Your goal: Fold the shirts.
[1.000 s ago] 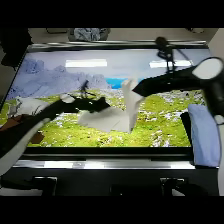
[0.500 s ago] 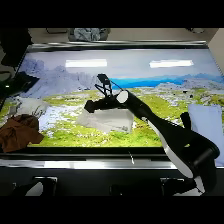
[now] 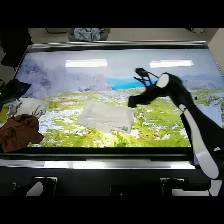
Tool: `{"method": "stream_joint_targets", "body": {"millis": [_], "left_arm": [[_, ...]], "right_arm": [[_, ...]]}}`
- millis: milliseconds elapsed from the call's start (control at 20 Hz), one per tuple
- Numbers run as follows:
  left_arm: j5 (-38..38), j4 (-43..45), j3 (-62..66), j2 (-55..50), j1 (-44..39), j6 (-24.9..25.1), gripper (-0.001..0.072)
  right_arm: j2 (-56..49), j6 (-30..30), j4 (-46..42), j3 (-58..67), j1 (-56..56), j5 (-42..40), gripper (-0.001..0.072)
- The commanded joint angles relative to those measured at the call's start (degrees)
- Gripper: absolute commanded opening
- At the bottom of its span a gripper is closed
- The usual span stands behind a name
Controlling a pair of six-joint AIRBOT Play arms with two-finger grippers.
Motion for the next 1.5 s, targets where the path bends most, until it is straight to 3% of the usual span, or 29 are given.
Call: {"method": "stream_joint_targets", "body": {"millis": [0,150,350,400,450,500,600,700,1000,1450], "left_arm": [[0.4,0.3,-2.3,0.1,0.2,0.8,0.0042],[0.9,0.2,-3.3,0.1,0.2,1.9,0.0042],[2.3,0.2,-3.4,0.1,0.2,2.2,0.0042],[2.6,0.2,-3.4,0.1,0.2,2.2,0.0042],[2.8,0.2,-3.4,0.1,0.2,2.3,0.0042],[2.9,0.2,-3.4,0.1,0.2,2.3,0.0042],[2.8,0.2,-3.4,0.1,0.2,2.3,0.0042],[2.8,0.2,-3.4,0.1,0.2,2.3,0.0042],[2.8,0.2,-3.4,0.1,0.2,2.3,0.0042],[2.8,0.2,-3.4,0.1,0.2,2.3,0.0043]], "right_arm": [[1.2,4.4,0.0,-8.4,-7.1,4.1,0.0671],[-1.8,2.7,17.4,-16.2,-5.8,-7.9,0.0665],[-7.2,0.3,25.5,-16.5,-1.6,-9.3,0.0558],[-7.5,0.2,26.1,-16.5,-0.9,-9.3,0.0449],[-7.2,-0.3,26.6,-16.5,-0.7,-9.3,0.0125],[-6.6,-3.0,28.6,-16.5,-0.8,-9.3,0.0052],[-3.6,-11.2,32.5,-15.0,-2.7,-8.5,0.0052],[1.0,-11.3,31.5,-11.2,-6.8,-7.2,0.0051],[12.9,-3.9,22.5,1.0,-29.0,2.5,0.0051],[16.5,-1.5,22.0,7.7,-56.7,15.6,0.0052]]}}
